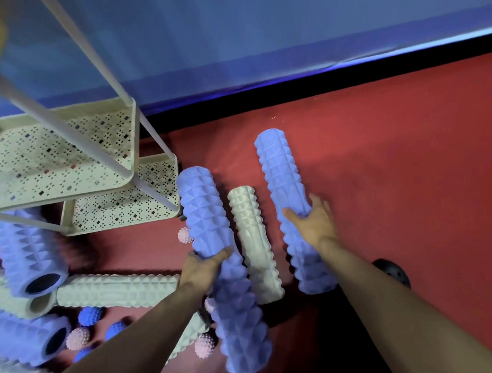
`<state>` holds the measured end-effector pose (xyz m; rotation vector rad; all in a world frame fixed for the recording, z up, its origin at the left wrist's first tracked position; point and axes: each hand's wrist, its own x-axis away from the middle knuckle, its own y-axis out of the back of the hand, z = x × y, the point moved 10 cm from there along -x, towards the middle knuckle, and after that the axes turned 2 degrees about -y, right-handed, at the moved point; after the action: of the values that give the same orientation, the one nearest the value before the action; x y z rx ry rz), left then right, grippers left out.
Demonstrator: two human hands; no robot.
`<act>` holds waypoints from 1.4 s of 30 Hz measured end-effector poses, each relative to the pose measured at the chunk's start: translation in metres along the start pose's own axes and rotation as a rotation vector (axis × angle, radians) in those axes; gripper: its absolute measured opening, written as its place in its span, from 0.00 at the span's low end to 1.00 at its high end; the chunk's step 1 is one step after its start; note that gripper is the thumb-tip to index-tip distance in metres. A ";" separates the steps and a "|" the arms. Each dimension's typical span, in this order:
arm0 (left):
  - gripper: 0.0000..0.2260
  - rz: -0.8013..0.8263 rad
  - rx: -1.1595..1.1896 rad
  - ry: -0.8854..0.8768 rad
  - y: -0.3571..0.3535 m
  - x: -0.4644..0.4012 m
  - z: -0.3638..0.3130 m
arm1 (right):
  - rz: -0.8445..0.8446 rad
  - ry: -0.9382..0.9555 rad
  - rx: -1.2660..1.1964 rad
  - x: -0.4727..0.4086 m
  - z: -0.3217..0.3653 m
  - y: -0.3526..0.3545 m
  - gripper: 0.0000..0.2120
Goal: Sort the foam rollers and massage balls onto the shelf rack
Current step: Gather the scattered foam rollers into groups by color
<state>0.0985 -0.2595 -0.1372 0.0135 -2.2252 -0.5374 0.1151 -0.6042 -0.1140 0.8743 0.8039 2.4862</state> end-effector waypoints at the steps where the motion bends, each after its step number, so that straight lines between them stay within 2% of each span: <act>1: 0.28 0.014 0.048 -0.039 -0.004 0.007 -0.011 | 0.016 0.049 -0.028 0.005 0.014 0.003 0.30; 3: 0.23 0.042 0.119 -0.119 -0.011 0.023 -0.038 | 0.077 0.106 -0.072 0.016 0.040 0.006 0.28; 5: 0.22 0.087 0.188 -0.182 -0.018 0.040 -0.065 | 0.156 0.089 -0.090 0.030 0.058 0.007 0.32; 8: 0.23 0.155 0.334 -0.193 -0.026 0.063 -0.092 | 0.377 0.075 -0.202 0.060 0.080 -0.005 0.31; 11: 0.24 0.297 0.430 -0.229 -0.041 0.083 -0.117 | 0.571 0.103 -0.300 0.094 0.097 -0.020 0.31; 14: 0.26 0.435 0.465 -0.285 -0.054 0.096 -0.132 | 0.565 0.064 -0.452 0.104 0.096 -0.016 0.37; 19: 0.23 0.520 0.453 -0.325 -0.066 0.099 -0.136 | 0.644 0.066 -0.546 0.115 0.094 -0.008 0.31; 26: 0.21 0.576 0.483 -0.345 -0.082 0.096 -0.143 | 0.597 0.053 -0.510 0.103 0.087 0.008 0.25; 31: 0.36 0.435 0.296 -0.308 -0.084 0.073 -0.132 | 0.298 0.108 -0.353 0.049 0.070 0.052 0.30; 33: 0.34 0.335 0.237 -0.327 -0.078 0.061 -0.129 | 0.164 0.136 -0.272 0.022 0.059 0.080 0.28; 36: 0.27 0.213 0.239 -0.326 -0.073 0.046 -0.119 | 0.033 0.070 -0.114 -0.019 0.026 0.107 0.37; 38: 0.25 0.162 0.213 -0.327 -0.073 0.038 -0.110 | -0.014 0.026 -0.044 -0.042 0.006 0.111 0.42; 42: 0.25 0.144 0.162 -0.311 -0.073 0.025 -0.096 | -0.055 -0.030 0.002 -0.066 -0.028 0.098 0.43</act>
<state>0.1403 -0.3661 -0.0930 -0.1549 -2.5441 -0.2938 0.1289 -0.7239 -0.1001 0.8760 0.8097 2.4196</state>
